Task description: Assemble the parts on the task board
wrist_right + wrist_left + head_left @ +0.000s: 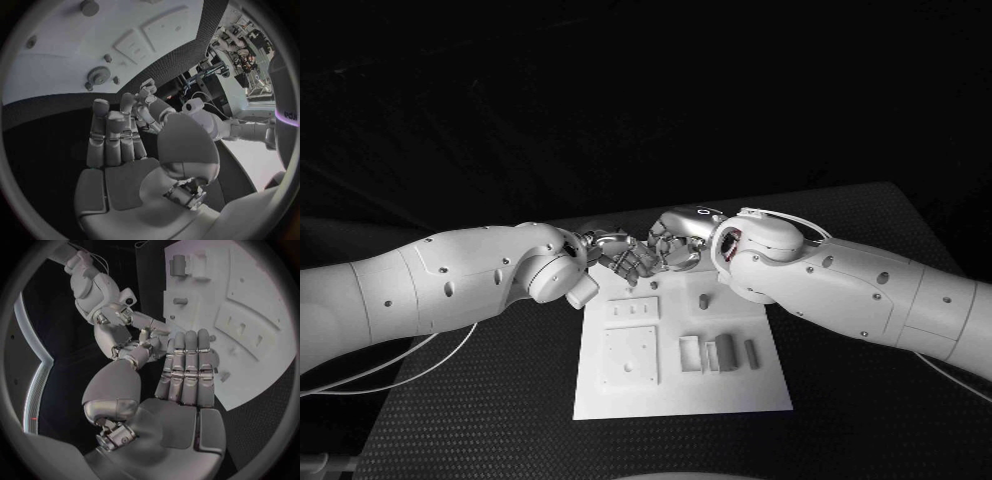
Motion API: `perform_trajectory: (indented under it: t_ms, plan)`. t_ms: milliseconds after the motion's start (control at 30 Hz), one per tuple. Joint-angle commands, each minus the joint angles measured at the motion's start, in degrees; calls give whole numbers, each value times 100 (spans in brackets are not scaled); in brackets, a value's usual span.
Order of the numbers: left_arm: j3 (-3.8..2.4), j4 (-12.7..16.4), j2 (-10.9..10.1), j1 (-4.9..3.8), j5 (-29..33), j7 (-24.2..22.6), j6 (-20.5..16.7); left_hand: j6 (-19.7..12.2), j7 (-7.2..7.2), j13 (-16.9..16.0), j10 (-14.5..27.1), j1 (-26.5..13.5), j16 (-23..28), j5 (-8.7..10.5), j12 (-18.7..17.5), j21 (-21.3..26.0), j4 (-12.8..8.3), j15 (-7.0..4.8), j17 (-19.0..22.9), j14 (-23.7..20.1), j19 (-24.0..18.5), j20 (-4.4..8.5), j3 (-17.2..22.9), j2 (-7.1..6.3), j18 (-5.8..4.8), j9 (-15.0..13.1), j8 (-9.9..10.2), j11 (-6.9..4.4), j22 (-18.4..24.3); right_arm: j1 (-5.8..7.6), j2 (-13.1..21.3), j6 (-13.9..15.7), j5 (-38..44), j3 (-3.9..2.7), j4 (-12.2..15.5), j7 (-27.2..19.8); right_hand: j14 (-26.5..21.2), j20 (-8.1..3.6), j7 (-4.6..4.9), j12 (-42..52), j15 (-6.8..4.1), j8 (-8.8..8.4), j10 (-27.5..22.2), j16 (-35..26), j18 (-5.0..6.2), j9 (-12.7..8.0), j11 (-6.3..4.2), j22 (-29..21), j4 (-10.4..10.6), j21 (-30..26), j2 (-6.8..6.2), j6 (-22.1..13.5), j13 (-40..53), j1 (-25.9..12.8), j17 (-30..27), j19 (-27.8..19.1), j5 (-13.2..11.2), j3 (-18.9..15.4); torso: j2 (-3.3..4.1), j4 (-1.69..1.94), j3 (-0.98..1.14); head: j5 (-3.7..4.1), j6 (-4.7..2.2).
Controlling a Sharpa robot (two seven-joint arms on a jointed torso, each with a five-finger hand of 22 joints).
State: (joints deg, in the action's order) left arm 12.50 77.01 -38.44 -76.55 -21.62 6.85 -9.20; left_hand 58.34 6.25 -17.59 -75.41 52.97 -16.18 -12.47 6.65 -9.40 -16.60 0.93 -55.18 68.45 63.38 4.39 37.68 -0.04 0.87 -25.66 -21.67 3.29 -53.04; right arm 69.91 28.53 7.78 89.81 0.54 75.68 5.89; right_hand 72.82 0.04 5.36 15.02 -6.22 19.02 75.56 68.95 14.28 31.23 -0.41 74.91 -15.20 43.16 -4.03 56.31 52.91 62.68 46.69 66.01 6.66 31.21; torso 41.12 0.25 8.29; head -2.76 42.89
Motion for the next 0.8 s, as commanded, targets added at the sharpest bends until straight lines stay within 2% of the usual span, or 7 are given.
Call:
perform_trajectory:
  t_ms: [33, 133, 300, 367, 567, 667, 800]
  plan:
    - [-19, 21, 25, -16, 388, -63, -82, -14, 9, -14, -6, 145, 33, -12, -25, 21, 5, 21, -16, 6, -23, 16, 52, 59, 92, -26, -1, 10, -16, -26, -40, -91, 4, 6, 41, -143, 10, -8, 55, -33, -39, 6, 30, -3, 72, 1, 6, 118, 1, 29, 54, 79, 8, 4, 8, 15, 13, 35, 0, 1, -1, 4, 8]
    - [-19, 20, 22, -16, 493, -57, -164, 62, -31, -59, -94, 172, -12, -2, 18, -3, 11, -11, -64, 89, 20, 36, 68, 80, 91, -86, -65, -29, -60, -38, -29, -79, 4, 6, 28, -138, 9, -8, 55, -38, -39, 4, 30, -4, 72, 2, 6, 118, -1, 29, 49, 77, 10, -1, 8, 13, 13, 33, 0, -2, -1, 6, 12]
    - [-19, 16, 2, -16, 519, -44, -193, 167, -98, -158, -231, 130, -106, -403, 91, -47, 9, -77, -163, 216, 87, 96, 65, 47, 71, -227, -166, -98, -153, -47, 15, -14, 2, 6, 18, -119, 5, -7, 59, -53, -36, -6, 26, -9, 72, 3, 9, 116, -7, 27, 29, 69, 15, -12, 8, 9, 13, 29, -1, 0, 1, 7, 19]
    - [-19, 16, -6, -16, 519, -38, -188, 184, -109, -184, -256, 120, -123, -514, 105, -54, 7, -90, -188, 237, 98, 110, 60, 37, 65, -263, -184, -111, -177, -50, 41, 33, -31, 6, 14, -114, -2, -5, 80, -103, -18, -46, -22, -18, 72, -5, 25, 112, -7, 23, -23, 12, 12, -48, 7, 6, 13, 15, 0, 2, -1, 9, 21]
    - [-19, -1, -42, -16, 444, 16, -153, 226, -140, -255, -312, 107, -169, -735, 141, -78, 2, -122, -256, 289, 132, 146, 38, 10, 52, -356, -224, -143, -242, -55, 171, 185, -149, 6, -22, -163, -61, 11, 280, -479, 168, -313, -455, -38, 72, -82, 226, 107, 91, -1, -439, -430, -134, -312, 16, -29, 6, -101, 2, 4, -3, 6, 26]
    - [-19, -1, -62, -16, 360, 77, -81, 240, -150, -282, -334, 102, -186, -787, 157, -90, 2, -135, -281, 311, 148, 159, 27, 1, 49, -387, -234, -155, -268, -65, 262, 292, -216, 6, -28, -198, -104, 21, 407, -663, 285, -496, -702, -37, 72, -133, 350, 105, 128, -23, -573, -771, -197, -380, 27, -67, 13, -133, 2, 2, -3, 2, 31]
    - [-18, -2, -86, -16, 207, 181, 34, 248, -155, -296, -345, 99, -194, -811, 165, -97, 2, -141, -292, 321, 157, 165, 21, -5, 48, -404, -240, -161, -282, -84, 400, 406, -258, -8, -52, -252, -131, 32, 468, -724, 342, -585, -770, -23, 72, -153, 404, 111, 165, -26, -689, -951, -203, -467, 41, -85, 1, -221, 3, 6, -4, 0, 46]
